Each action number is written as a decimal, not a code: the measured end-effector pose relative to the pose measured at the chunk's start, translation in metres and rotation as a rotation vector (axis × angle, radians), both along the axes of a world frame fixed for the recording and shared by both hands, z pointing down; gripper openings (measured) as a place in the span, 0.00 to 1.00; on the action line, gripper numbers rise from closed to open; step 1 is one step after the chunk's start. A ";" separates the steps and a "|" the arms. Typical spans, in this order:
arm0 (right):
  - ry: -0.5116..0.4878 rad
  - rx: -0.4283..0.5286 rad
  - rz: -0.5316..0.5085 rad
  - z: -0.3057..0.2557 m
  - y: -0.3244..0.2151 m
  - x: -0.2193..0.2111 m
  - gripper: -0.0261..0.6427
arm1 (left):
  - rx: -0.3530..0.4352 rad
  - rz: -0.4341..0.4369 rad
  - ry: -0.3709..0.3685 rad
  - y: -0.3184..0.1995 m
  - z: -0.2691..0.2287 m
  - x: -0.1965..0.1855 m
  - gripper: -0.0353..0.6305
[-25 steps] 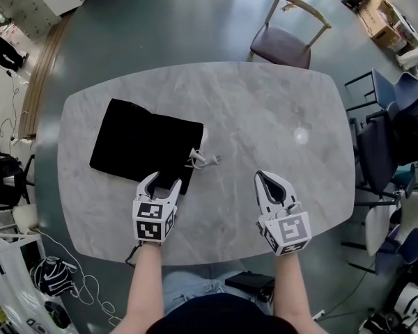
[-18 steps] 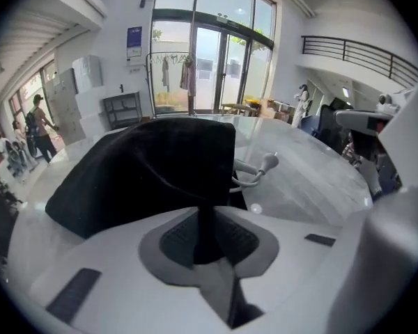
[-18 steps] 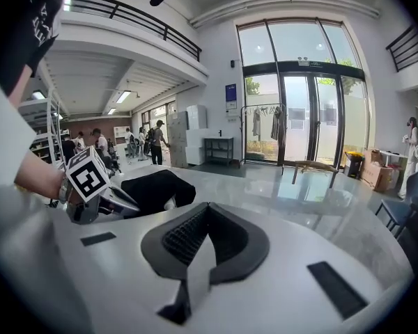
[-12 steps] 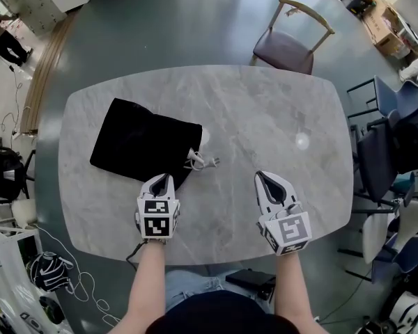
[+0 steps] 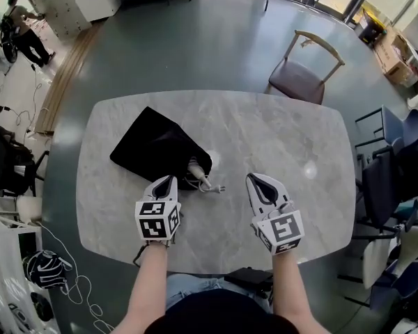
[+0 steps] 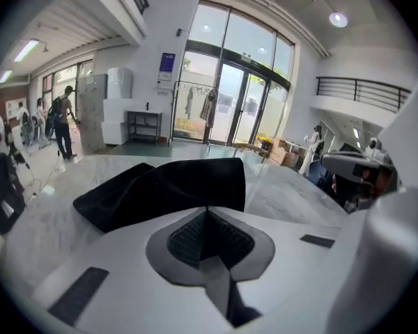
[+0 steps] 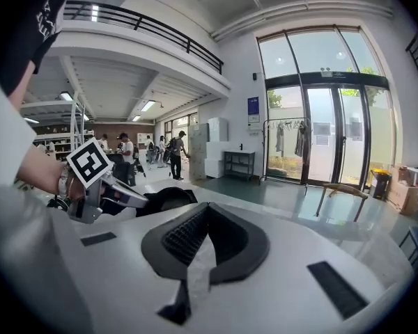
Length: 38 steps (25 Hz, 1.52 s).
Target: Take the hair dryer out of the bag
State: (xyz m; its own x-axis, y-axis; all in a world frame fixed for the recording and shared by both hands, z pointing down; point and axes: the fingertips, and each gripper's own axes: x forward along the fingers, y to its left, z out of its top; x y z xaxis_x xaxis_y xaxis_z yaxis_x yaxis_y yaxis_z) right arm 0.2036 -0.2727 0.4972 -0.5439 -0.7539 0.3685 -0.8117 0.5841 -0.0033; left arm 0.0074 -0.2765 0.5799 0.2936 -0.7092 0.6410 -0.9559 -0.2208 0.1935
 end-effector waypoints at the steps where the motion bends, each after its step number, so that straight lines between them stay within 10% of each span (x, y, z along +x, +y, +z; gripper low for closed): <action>1: -0.004 -0.008 -0.022 0.003 -0.001 -0.006 0.07 | -0.002 -0.026 0.037 0.001 0.000 0.001 0.08; 17: 0.070 -0.265 -0.253 0.108 -0.024 -0.114 0.12 | 0.081 -0.149 0.233 0.016 0.001 -0.004 0.08; 20: 0.117 -0.326 -0.280 0.129 -0.031 -0.123 0.32 | 0.078 -0.154 0.241 0.016 0.001 -0.001 0.08; 38: 0.385 -0.510 -0.312 0.184 -0.037 -0.148 0.35 | 0.073 -0.119 0.236 0.014 0.000 0.003 0.08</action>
